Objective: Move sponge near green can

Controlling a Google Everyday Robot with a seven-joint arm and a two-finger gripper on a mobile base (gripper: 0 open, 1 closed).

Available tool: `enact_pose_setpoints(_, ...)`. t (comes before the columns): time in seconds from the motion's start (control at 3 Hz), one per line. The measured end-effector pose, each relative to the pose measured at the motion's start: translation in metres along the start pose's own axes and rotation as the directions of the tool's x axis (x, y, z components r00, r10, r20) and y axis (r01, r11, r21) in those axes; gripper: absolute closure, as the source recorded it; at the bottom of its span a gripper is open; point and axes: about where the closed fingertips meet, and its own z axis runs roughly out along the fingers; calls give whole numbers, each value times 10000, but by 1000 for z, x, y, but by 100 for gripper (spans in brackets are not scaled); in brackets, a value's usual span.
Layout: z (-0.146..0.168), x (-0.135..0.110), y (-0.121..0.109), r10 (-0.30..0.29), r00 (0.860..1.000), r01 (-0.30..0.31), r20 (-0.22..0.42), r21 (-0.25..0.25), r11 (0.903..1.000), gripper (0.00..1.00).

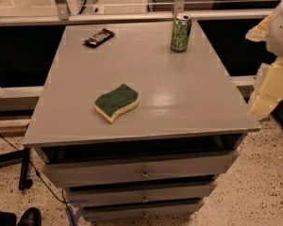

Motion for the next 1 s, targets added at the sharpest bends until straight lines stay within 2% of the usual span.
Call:
enact_pose_setpoints(0.33,0,0,0,0,10000,0,1,2,10000,0)
enact_pose_setpoints(0.67,19,-27,-9,-208,9935,217,1118,-70,9997,0)
enact_pose_setpoints(1.0,61,-80,-10,-144,9548,308,2968,-506,9982,0)
